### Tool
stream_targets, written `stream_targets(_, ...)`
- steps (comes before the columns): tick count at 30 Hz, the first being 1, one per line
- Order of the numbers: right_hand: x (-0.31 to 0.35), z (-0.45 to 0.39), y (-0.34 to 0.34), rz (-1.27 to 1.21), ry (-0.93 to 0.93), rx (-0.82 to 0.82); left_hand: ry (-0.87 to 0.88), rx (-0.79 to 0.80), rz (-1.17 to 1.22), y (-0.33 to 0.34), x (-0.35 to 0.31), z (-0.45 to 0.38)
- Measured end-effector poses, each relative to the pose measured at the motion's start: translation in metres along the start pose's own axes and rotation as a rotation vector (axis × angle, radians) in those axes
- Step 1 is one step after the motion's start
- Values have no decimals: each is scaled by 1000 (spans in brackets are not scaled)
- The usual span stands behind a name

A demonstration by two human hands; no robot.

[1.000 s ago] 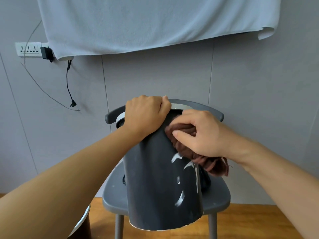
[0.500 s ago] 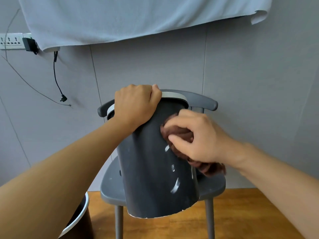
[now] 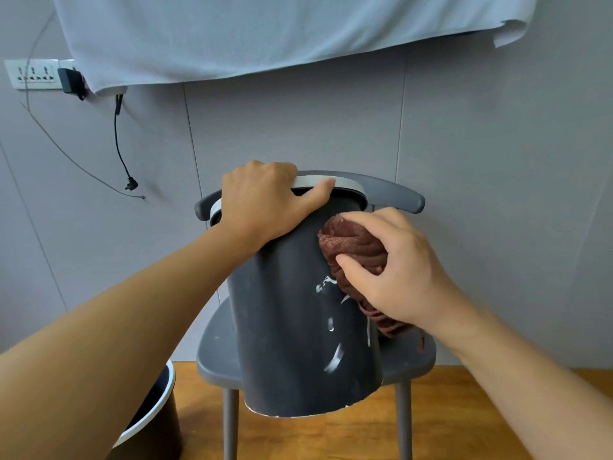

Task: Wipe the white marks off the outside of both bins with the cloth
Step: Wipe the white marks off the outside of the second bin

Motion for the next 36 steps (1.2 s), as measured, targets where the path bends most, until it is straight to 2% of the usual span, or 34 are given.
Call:
stream_targets(3, 1, 9, 4, 52, -87, 28, -18, 5, 14, 1, 4, -1)
stream_targets(8, 3, 29, 0, 35, -145, 244, -46, 6, 47, -1, 9, 0)
stream_targets(10, 2, 22, -9, -9, -151, 166, -43, 8, 45, -2, 9, 2)
stream_targets(13, 0, 2, -17, 16, -121, -33, -27, 11, 46, -2, 6, 1)
stream_targets(15, 1, -4, -12, 40, -107, -58, -33, 14, 45, -2, 7, 1)
stream_targets(22, 16, 24, 3, 146, -248, 269, -52, 28, 72, -2, 19, 1)
stream_targets(24, 17, 14, -4, 134, -254, 235, -56, 22, 74, -3, 16, 1)
stream_targets(28, 20, -17, -8, 107, -195, 46, -21, 18, 72, -1, 10, -1)
stream_targets(30, 22, -19, -3, 127, -190, 103, -32, 29, 71, 0, 12, -2)
stream_targets(34, 25, 12, 6, 134, -283, 365, -56, 39, 79, 1, 21, -2)
stream_targets(36, 26, 20, 5, 107, -283, 431, -49, 38, 84, 0, 19, -2)
Point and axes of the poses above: each hand's wrist, its own z-axis away from the middle knuckle, its own y-axis out of the palm, x = y × z, the point moved 2 cm from there along -z, towards the middle knuckle, and after that the axes turned 8 degrees about x, right-handed, at the moved point
